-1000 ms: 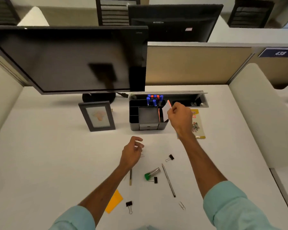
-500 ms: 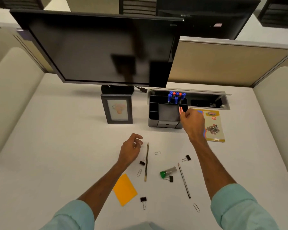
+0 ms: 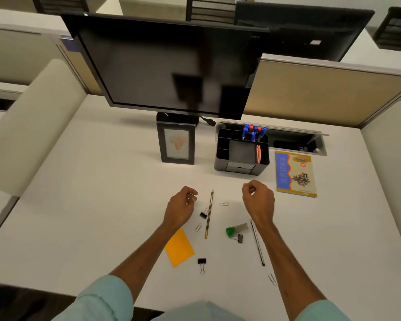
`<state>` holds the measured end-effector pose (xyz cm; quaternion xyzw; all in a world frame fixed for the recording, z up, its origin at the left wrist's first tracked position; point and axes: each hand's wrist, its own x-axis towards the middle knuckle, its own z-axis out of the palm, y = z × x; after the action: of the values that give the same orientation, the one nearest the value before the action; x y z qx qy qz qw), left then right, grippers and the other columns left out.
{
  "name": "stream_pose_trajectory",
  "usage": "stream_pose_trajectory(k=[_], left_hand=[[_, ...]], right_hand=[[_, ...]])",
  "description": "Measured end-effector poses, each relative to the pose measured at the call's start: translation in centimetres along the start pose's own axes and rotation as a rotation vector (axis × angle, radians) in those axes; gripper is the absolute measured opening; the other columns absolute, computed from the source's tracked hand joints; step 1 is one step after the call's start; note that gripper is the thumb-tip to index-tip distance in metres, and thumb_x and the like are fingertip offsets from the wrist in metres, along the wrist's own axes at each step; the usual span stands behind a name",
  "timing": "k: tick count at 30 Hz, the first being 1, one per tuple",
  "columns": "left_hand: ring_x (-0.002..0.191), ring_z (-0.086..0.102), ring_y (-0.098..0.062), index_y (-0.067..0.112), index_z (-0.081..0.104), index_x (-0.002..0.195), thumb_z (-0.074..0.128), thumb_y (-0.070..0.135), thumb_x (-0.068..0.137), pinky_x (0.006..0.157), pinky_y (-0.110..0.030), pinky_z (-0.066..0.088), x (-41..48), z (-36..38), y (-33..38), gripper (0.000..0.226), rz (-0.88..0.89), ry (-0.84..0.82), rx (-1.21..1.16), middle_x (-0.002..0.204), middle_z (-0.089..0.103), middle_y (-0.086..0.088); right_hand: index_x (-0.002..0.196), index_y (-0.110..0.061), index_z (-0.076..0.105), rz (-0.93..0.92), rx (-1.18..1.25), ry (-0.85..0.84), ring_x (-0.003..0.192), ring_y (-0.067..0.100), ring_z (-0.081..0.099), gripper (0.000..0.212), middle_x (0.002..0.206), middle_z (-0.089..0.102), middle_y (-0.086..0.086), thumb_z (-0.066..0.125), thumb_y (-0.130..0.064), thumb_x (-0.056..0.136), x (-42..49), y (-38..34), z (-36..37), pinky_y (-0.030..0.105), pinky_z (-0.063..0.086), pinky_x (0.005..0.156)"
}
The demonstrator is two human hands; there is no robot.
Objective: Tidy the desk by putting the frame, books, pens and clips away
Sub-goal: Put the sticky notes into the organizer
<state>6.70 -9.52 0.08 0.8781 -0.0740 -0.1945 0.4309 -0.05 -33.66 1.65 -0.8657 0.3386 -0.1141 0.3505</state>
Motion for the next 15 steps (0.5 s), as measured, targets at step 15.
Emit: stream_pose_trajectory(k=[15], left_hand=[[0.137,0.039,-0.027,0.032,0.037,0.150,0.085,0.059,0.074,0.106,-0.045,0.040,-7.4,-2.5,-5.2,0.094,-0.162,-0.104,0.534,0.146,0.037,-0.002]], right_hand=[[0.083,-0.024,0.071,-0.155,-0.140,-0.339,0.074,0.010,0.065,0.021,0.081,0.073,-0.012,0.063,-0.037,0.098,-8.6,-0.6,3.9,0.027,0.048,0.062]])
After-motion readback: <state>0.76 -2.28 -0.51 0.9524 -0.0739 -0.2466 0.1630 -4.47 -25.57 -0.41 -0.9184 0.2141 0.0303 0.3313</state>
